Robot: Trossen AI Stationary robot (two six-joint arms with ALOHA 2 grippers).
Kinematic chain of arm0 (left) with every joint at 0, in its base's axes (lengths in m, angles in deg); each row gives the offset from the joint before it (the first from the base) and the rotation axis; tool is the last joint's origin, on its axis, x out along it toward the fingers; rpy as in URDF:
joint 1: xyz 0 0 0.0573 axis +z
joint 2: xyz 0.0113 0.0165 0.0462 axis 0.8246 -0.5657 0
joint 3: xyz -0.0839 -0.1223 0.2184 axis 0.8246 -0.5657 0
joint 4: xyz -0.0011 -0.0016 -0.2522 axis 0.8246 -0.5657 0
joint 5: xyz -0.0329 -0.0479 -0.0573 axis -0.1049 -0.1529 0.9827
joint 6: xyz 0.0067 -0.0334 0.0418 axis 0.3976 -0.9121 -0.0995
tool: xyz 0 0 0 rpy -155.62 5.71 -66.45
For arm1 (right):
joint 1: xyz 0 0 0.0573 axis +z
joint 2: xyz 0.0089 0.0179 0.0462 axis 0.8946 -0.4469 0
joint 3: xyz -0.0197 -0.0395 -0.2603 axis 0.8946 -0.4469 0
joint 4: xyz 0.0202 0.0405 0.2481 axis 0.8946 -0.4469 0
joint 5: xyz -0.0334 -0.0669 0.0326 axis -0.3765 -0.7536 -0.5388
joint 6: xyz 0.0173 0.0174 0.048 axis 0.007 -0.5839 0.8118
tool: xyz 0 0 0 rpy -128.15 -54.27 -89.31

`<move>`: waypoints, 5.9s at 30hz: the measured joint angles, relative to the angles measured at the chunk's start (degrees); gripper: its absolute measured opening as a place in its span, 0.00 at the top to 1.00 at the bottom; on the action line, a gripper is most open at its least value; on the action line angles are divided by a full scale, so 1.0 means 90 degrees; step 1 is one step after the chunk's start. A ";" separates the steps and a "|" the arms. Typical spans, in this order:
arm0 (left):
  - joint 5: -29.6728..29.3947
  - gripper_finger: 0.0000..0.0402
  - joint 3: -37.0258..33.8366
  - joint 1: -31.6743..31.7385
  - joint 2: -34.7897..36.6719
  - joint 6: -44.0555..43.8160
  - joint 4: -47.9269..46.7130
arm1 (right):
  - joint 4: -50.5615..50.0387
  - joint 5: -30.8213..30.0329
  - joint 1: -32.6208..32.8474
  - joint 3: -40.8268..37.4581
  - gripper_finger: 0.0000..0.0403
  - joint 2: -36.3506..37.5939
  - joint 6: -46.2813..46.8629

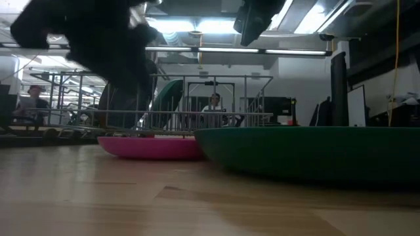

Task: Sort dishes
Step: Put the pink plate on the dish rack

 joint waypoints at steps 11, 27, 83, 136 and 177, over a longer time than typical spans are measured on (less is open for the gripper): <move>0.0506 0.63 0.0000 0.0029 -0.0992 0.0000 0.0026 | 0.0000 0.0000 0.0000 0.0000 0.84 0.0000 0.0001; 0.0444 0.75 0.0022 0.0287 -0.1571 -0.0051 0.0059 | 0.0005 0.0045 0.0000 0.0002 0.84 0.0000 0.0042; 0.1231 1.00 0.1263 0.0203 0.0119 -0.1676 0.0375 | 0.0269 0.2019 0.0000 0.0007 0.75 0.0389 -0.0509; 0.0290 0.78 0.1273 0.0199 0.0155 -0.2471 0.2050 | 0.0185 0.1928 0.0614 -0.0002 0.95 0.0374 -0.0091; -0.1910 0.65 0.1273 0.0209 0.3703 -0.2004 -0.0124 | 0.0262 0.2118 -0.3050 0.2795 0.95 0.0347 0.4488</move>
